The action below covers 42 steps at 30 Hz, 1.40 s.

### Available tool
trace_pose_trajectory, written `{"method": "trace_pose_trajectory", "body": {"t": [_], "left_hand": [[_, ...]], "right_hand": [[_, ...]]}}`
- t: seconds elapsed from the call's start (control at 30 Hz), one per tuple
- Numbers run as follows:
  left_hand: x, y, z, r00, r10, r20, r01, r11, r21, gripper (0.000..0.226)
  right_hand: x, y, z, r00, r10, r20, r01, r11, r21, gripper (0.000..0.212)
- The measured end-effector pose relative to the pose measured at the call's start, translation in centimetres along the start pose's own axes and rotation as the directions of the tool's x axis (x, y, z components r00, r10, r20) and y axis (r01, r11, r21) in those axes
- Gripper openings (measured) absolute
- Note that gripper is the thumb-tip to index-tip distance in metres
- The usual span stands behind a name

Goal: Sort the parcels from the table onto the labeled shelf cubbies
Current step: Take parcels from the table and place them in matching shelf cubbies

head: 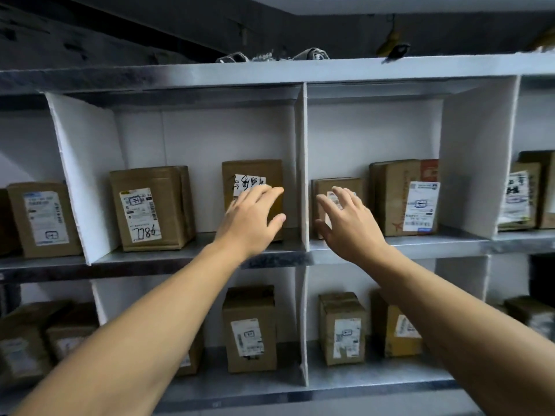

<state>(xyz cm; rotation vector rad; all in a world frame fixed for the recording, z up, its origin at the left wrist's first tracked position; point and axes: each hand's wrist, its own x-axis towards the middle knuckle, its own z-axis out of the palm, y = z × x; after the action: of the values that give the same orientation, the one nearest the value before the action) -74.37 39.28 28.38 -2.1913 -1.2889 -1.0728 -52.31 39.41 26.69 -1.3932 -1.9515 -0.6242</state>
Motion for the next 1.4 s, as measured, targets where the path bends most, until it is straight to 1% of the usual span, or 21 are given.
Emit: {"method": "trace_pose_trajectory", "body": {"t": [0.13, 0.23, 0.3, 0.37, 0.47, 0.57, 0.67, 0.73, 0.83, 0.93, 1.1, 1.23, 1.33, 1.4], "left_hand": [[2.9, 4.1, 1.9, 0.998, 0.064, -0.019, -0.064, 0.998, -0.017, 0.051], [5.4, 6.8, 4.1, 0.996, 0.084, -0.014, -0.085, 0.996, -0.042, 0.053], [7.1, 8.3, 5.9, 0.997, 0.07, -0.014, -0.071, 0.995, -0.072, 0.054], [8.6, 9.4, 7.6, 0.999, 0.04, -0.012, -0.041, 0.994, -0.099, 0.054], [10.9, 10.2, 10.2, 1.0, 0.022, -0.003, -0.022, 0.998, -0.062, 0.055], [12.7, 10.4, 12.5, 1.0, -0.009, 0.014, 0.009, 1.0, 0.013, 0.056], [14.3, 11.1, 14.6, 1.0, -0.017, -0.011, 0.017, 0.998, 0.065, 0.056], [15.5, 12.0, 15.8, 1.0, -0.002, -0.027, 0.003, 0.999, 0.039, 0.056], [17.5, 13.8, 17.6, 1.0, 0.007, -0.012, -0.007, 0.999, -0.049, 0.057], [19.3, 15.1, 18.9, 1.0, -0.012, 0.003, 0.012, 0.993, -0.114, 0.061], [20.7, 16.7, 20.5, 0.999, -0.026, 0.035, 0.032, 0.986, -0.162, 0.059], [21.1, 17.4, 21.4, 0.999, -0.036, 0.008, 0.037, 0.984, -0.177, 0.053], [21.6, 18.0, 21.8, 1.0, -0.014, -0.005, 0.012, 0.984, -0.177, 0.052], [21.9, 18.4, 22.2, 1.0, -0.006, -0.007, 0.005, 0.984, -0.179, 0.052]], "right_hand": [[-0.6, 4.6, -0.7, 0.998, 0.054, -0.011, -0.054, 0.999, 0.005, 0.053], [0.0, 8.3, -1.1, 0.996, 0.085, -0.012, -0.084, 0.994, 0.073, 0.056], [0.9, 10.7, -1.1, 0.996, 0.093, -0.007, -0.092, 0.992, 0.09, 0.058], [2.1, 13.1, -1.0, 0.998, 0.068, -0.012, -0.067, 0.996, 0.064, 0.058], [4.1, 17.0, -1.1, 0.997, 0.017, -0.073, -0.019, 1.0, -0.02, 0.055], [5.1, 20.6, -1.0, 0.992, 0.026, -0.124, -0.033, 0.998, -0.051, 0.052], [5.8, 23.9, -0.2, 0.992, 0.032, -0.125, -0.043, 0.996, -0.082, 0.054], [6.3, 25.6, 0.2, 0.988, 0.077, -0.13, -0.081, 0.996, -0.029, 0.055], [6.6, 27.9, 0.4, 0.977, 0.151, -0.149, -0.138, 0.986, 0.094, 0.056], [6.7, 29.9, 1.0, 0.984, 0.138, -0.108, -0.121, 0.981, 0.15, 0.055], [7.2, 31.7, 2.1, 0.984, 0.172, -0.053, -0.142, 0.924, 0.356, 0.059], [7.1, 32.5, 2.5, 0.983, 0.159, -0.089, -0.111, 0.909, 0.402, 0.058], [6.9, 33.3, 2.4, 0.976, 0.172, -0.132, -0.102, 0.902, 0.419, 0.056], [6.8, 33.9, 2.4, 0.974, 0.179, -0.136, -0.106, 0.899, 0.424, 0.055]]}}
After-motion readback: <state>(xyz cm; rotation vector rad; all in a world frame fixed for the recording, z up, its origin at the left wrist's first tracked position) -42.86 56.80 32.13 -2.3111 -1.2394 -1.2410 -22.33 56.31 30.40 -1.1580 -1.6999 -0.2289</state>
